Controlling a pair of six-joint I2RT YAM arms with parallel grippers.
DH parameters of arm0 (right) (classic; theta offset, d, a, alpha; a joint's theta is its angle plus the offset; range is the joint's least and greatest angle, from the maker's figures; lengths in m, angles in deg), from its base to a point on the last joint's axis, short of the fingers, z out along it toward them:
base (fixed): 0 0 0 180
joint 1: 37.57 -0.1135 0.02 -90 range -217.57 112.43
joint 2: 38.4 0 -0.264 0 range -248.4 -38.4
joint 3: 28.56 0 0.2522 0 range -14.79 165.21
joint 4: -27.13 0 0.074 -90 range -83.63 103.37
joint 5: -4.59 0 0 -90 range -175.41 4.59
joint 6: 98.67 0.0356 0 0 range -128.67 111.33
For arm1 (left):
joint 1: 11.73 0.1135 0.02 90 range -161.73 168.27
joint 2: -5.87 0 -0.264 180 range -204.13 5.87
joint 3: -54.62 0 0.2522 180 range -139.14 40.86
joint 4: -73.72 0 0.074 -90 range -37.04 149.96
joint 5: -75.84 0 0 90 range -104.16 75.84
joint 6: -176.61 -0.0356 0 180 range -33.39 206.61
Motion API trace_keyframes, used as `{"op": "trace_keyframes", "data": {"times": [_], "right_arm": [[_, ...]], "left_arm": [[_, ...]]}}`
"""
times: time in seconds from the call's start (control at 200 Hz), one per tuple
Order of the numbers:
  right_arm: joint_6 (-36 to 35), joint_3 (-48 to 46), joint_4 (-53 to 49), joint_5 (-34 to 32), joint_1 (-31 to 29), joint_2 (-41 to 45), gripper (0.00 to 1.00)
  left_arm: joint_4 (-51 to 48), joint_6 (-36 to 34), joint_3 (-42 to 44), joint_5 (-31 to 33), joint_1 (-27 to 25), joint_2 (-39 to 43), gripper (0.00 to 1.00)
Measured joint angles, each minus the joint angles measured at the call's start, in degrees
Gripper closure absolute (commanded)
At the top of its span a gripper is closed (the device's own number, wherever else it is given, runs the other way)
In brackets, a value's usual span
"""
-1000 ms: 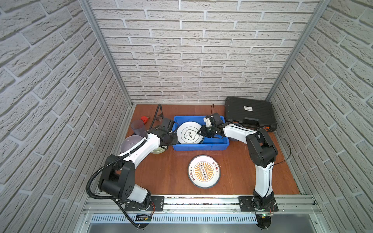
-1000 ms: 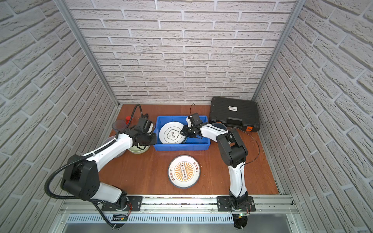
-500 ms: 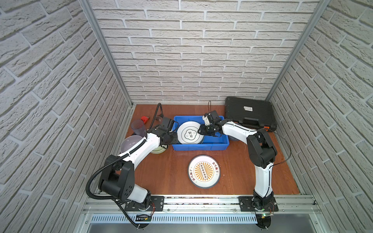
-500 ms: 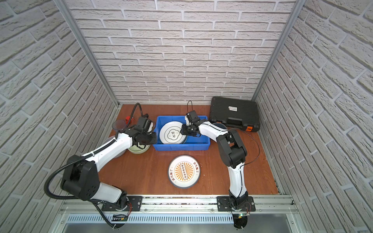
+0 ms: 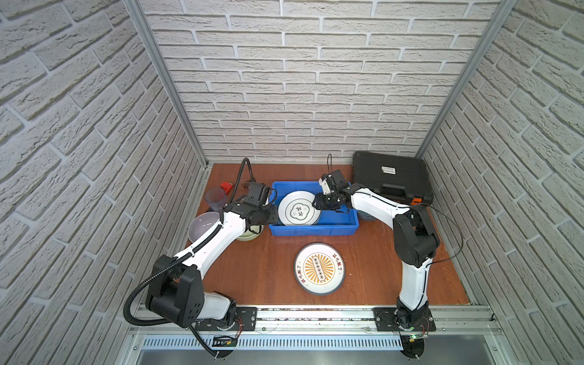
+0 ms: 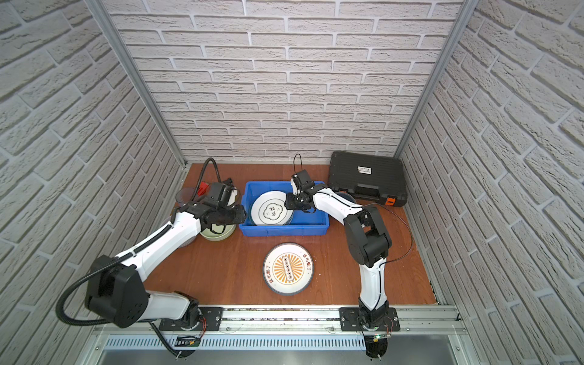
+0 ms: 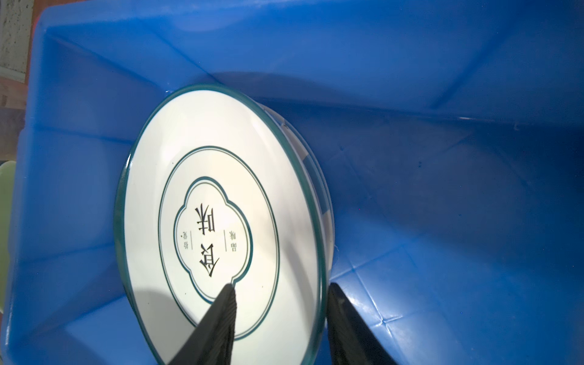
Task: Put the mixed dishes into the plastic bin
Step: 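Lower the teal-rimmed plates into the bin and open both grippers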
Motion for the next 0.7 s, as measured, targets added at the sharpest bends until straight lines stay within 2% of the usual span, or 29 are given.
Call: {"op": "trace_keyframes", "data": {"times": [0.345, 0.505, 0.53, 0.7], "right_arm": [[-1.0, 3.5, -1.8, -3.7, -1.8, -0.8, 0.40], [-1.3, 5.1, -3.1, -6.5, -2.8, -3.2, 0.29], [-1.4, 5.1, -3.3, -7.0, -3.0, -3.7, 0.24], [-1.9, 5.2, -5.1, -8.7, -3.6, -6.1, 0.24]], "left_arm": [[-0.4, -0.3, 0.0, -0.1, 0.0, 0.4, 0.50], [-0.5, -0.6, 0.0, -0.3, 0.0, 0.4, 0.50], [-0.6, -0.7, 0.0, -0.4, 0.1, 0.4, 0.49], [-0.8, -1.0, 0.0, -0.6, 0.1, 0.4, 0.50]]}}
